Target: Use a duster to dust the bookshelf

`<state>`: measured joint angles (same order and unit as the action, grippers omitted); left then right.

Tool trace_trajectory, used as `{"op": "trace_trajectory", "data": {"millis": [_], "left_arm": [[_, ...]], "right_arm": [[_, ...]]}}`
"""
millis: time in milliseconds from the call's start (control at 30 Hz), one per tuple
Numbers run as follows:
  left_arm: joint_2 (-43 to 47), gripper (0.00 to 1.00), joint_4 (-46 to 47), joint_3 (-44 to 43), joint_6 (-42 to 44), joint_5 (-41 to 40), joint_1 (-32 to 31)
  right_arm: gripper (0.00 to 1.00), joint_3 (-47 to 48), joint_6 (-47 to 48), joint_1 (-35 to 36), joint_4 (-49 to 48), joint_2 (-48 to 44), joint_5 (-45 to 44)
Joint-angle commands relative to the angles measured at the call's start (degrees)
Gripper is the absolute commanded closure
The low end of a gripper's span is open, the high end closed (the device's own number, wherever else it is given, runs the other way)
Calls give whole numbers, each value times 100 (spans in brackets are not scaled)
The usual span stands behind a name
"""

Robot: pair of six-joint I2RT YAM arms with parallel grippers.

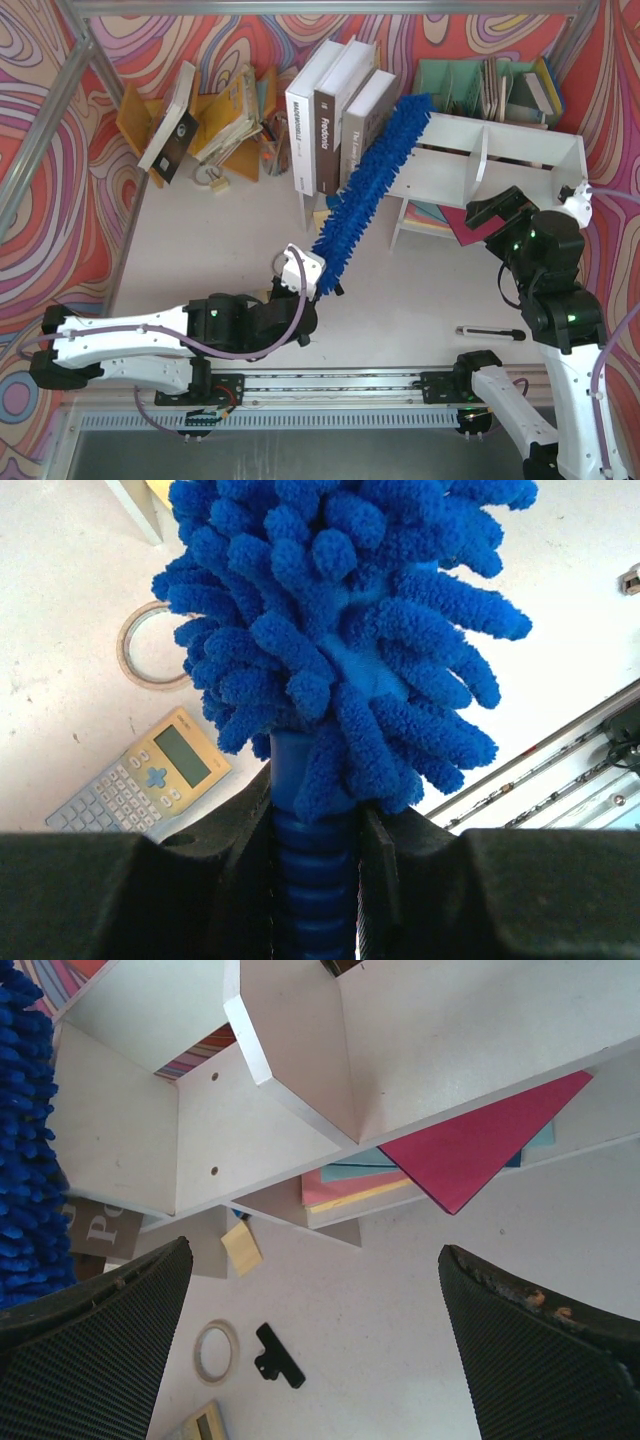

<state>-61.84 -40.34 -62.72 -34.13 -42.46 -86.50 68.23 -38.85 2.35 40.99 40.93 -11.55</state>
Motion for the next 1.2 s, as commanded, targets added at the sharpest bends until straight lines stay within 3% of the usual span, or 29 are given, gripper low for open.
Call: {"op": "trace_trajectory", "data": {"millis": [0,333,867,1167], "left_arm": [[185,100,274,-241,57,-224,34],[152,100,432,-822,541,-268,37],[-7,100,448,47,-259,27,314],[-132,100,338,-739,102,-182,318]], "right_arm": [[1,-68,20,6,-161,-32,-42],[1,-117,-11,8,-206,-34,-13],[1,-28,-12,9,-273,59,95],[1,-64,12,5,-265,20,63]]}}
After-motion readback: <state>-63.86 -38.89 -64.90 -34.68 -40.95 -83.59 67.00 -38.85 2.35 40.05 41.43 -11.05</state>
